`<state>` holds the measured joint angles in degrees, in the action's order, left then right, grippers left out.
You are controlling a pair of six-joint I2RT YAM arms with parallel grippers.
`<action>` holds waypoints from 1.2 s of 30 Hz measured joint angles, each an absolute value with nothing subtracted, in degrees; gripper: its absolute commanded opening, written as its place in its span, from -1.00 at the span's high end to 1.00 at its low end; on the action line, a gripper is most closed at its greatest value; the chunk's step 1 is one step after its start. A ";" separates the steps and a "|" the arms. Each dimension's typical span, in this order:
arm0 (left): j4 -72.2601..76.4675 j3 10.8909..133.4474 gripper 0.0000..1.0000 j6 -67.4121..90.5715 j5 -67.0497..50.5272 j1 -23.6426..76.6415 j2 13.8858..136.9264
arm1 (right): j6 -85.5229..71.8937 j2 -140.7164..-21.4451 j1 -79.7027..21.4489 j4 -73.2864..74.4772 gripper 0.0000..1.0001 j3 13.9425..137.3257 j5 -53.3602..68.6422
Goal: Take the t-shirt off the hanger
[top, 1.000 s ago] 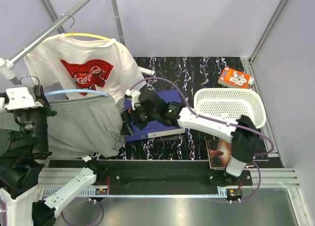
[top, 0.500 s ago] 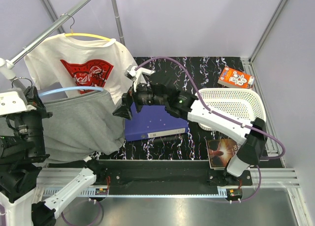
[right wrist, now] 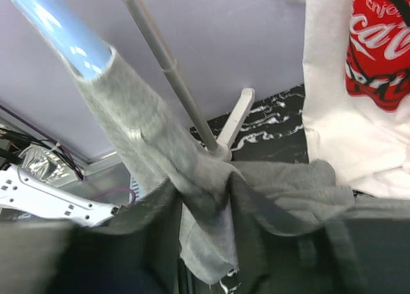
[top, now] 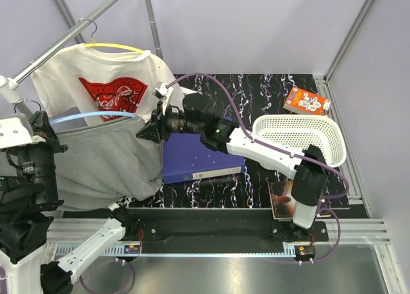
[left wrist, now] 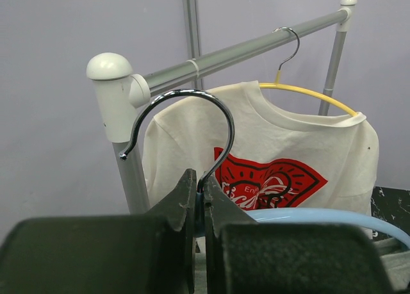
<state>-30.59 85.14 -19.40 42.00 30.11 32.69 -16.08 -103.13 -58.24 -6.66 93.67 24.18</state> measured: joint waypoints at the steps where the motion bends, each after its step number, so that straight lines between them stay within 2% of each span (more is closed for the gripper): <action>1: -30.68 85.14 1.00 -19.22 41.98 30.11 32.73 | -16.58 -103.63 -58.24 -7.20 0.78 94.19 24.38; 2: -30.74 85.14 1.00 -19.11 41.98 30.11 32.73 | -17.61 -104.51 -58.24 -8.01 0.97 95.07 24.75; 3: -30.79 85.14 1.00 -19.03 42.00 30.11 32.73 | -18.11 -105.08 -58.24 -8.47 1.00 95.66 24.73; 10: -30.06 84.77 1.00 -18.02 43.90 30.13 32.64 | -25.02 -105.93 -58.37 -9.89 1.00 95.50 15.92; 15: -29.32 82.46 1.00 -17.69 44.47 30.48 31.64 | -34.87 -104.47 -58.33 -9.08 1.00 93.12 4.95; 19: -27.24 80.51 1.00 -17.63 44.53 30.70 30.55 | -44.21 -103.88 -56.86 -8.10 1.00 91.68 2.09; 27: -22.39 78.28 1.00 -16.93 44.69 30.94 27.03 | -55.09 -104.01 -54.52 -9.39 1.00 87.70 5.56; 36: -24.40 83.11 1.00 -9.04 45.08 30.87 27.18 | -48.77 -109.71 -55.35 -15.77 1.00 93.62 18.31</action>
